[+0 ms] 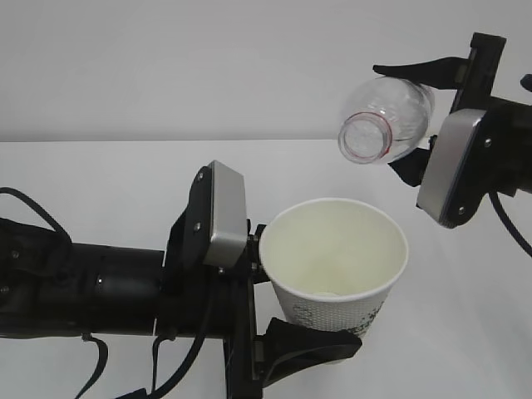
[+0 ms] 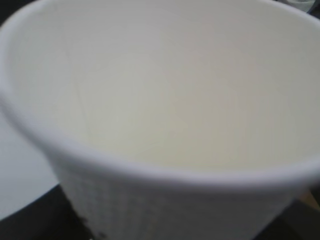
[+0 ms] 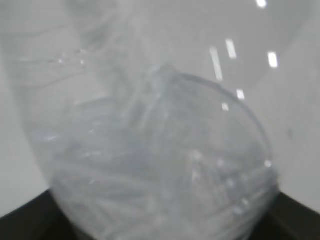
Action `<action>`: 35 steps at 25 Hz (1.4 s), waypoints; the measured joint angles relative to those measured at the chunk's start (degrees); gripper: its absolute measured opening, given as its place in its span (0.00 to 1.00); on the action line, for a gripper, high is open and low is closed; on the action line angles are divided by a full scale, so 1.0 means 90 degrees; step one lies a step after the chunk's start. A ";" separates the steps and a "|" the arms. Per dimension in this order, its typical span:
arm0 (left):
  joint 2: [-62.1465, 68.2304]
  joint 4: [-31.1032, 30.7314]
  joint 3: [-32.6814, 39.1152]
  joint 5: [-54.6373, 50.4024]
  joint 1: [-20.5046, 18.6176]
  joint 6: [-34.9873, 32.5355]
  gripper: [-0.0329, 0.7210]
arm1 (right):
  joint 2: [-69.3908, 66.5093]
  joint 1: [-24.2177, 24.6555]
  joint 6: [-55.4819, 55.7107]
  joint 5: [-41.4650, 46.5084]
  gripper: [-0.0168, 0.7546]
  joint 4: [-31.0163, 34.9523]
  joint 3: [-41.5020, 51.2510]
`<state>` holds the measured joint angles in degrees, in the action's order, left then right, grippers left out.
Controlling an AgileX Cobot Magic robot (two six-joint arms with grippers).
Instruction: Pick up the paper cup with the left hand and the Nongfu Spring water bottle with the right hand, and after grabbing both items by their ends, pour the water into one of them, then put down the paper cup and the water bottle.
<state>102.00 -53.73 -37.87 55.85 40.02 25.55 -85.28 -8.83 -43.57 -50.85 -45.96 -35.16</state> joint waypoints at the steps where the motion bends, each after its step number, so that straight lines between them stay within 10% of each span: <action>1: 0.0000 -0.0013 0.0000 0.0000 0.0000 0.0000 0.78 | 0.0000 0.0000 -0.0033 -0.0005 0.70 0.0000 -0.0005; 35: 0.0000 -0.0048 0.0000 0.0000 0.0000 0.0000 0.78 | 0.0000 0.0000 -0.0713 -0.0266 0.70 0.0000 -0.0005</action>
<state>102.00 -54.16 -37.87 55.85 40.02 25.55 -85.28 -8.83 -49.99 -53.24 -45.96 -35.21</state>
